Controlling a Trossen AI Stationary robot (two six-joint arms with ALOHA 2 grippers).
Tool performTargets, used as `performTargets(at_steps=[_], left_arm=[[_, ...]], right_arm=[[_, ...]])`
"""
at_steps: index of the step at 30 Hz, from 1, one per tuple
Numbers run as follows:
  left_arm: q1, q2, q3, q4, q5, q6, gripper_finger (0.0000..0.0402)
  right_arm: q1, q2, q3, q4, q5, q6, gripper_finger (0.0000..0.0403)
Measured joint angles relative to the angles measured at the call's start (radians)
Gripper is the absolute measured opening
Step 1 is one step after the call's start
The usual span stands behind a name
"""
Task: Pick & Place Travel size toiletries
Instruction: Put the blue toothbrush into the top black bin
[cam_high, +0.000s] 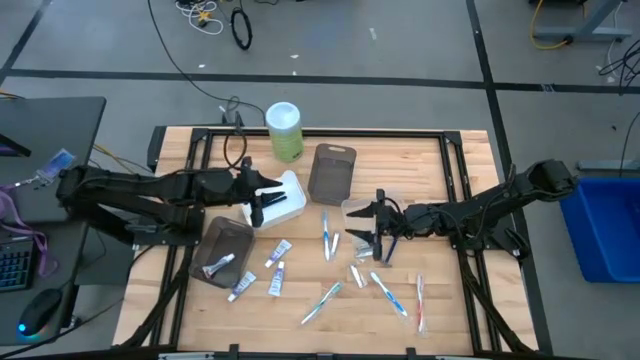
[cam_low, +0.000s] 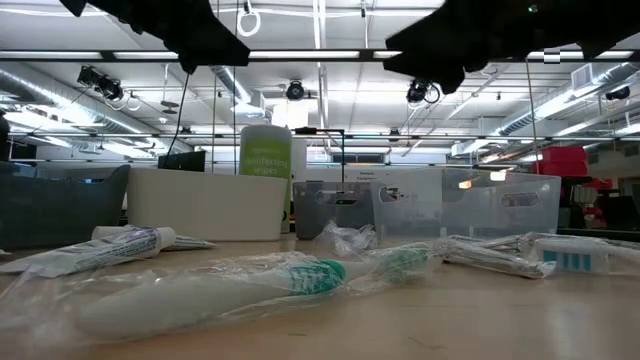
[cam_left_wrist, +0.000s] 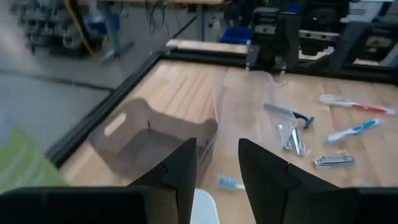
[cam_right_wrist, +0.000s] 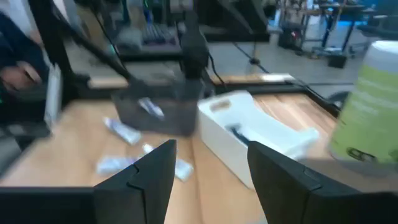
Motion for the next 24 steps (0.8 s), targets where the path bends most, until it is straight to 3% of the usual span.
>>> performTargets(at_steps=[3, 6, 8, 12, 16, 19, 24], left_arm=[[0.0, 0.015, -0.001, 0.018, 0.0, 0.0, 0.0128], [0.0, 0.019, -0.005, 0.005, 0.0, -0.015, 0.0128], [0.0, 0.019, -0.002, 0.014, -0.004, -0.015, 0.0128], [0.0, 0.02, -0.002, 0.014, -0.006, -0.014, 0.0128], [0.0, 0.02, -0.002, 0.013, -0.007, 0.007, 0.0128], [0.0, 0.02, -0.002, 0.01, -0.007, 0.03, 0.0128], [0.0, 0.02, -0.002, 0.008, -0.007, 0.049, 0.0128]], right_arm=[[-0.006, 0.026, 0.012, 0.076, -0.047, 0.047, 0.0205], [-0.006, 0.063, 0.092, 0.016, -0.084, 0.054, 0.0204], [-0.004, 0.094, 0.181, -0.109, -0.114, 0.045, 0.0206], [0.009, 0.178, 0.416, -0.532, -0.172, 0.079, 0.0211], [0.063, 0.253, 0.586, -0.991, -0.211, 0.334, 0.0203], [0.135, 0.297, 0.631, -1.255, -0.291, 0.591, 0.0194], [0.26, 0.37, 0.589, -1.344, -0.31, 0.923, 0.0186]])
